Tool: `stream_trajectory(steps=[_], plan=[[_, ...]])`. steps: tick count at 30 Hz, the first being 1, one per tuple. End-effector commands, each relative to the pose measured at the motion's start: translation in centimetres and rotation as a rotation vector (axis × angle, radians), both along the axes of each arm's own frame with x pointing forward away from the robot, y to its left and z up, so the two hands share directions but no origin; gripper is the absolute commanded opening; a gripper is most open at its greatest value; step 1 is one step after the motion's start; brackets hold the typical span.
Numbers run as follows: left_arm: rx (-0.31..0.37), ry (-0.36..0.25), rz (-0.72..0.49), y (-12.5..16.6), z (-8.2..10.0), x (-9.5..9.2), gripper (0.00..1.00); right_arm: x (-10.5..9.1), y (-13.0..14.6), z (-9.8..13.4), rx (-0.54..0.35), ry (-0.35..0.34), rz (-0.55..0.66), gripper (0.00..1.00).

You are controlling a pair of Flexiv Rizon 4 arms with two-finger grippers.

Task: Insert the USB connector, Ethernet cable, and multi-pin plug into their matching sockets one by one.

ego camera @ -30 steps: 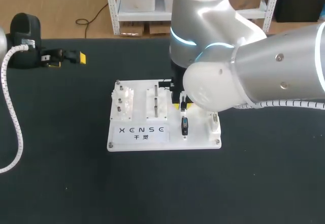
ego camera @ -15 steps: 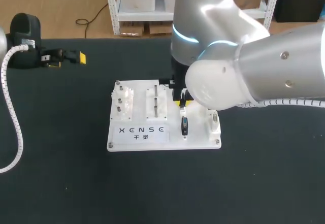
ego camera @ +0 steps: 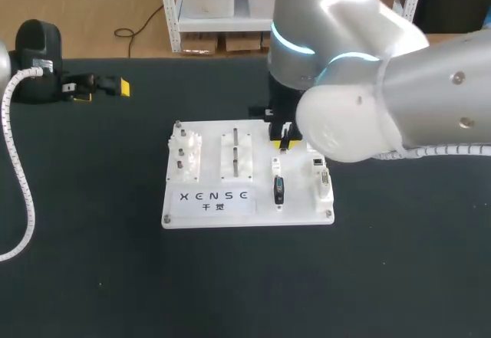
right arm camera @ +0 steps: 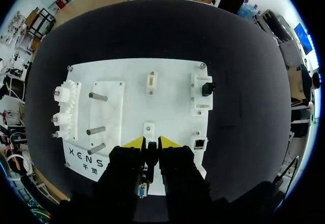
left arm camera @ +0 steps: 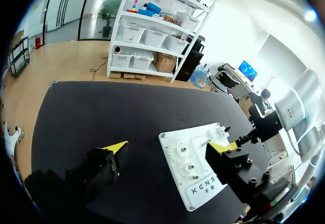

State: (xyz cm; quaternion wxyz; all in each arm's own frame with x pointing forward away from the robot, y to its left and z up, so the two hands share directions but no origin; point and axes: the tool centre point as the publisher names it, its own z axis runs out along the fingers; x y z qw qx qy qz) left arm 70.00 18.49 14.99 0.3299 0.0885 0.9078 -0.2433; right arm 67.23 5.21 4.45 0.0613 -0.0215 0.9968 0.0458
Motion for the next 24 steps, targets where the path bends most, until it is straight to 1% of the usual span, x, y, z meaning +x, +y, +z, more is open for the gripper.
stream_trajectory(steps=[1,8,12,24], plan=[[0.0,0.0,0.0,0.0,0.0,0.0,1.0,-0.5,-1.8,0.7,0.009,-0.029,-0.017,0.0],[0.0,0.0,0.0,0.0,0.0,0.0,1.0,-0.1,-4.2,0.9,-0.011,-0.036,-0.05,0.0],[0.0,0.0,0.0,0.0,0.0,0.0,1.0,-0.1,-5.2,0.8,-0.016,-0.028,-0.063,0.0],[0.0,0.0,0.0,0.0,0.0,0.0,1.0,-1.1,-6.3,-0.5,-0.048,-0.003,-0.069,0.0]])
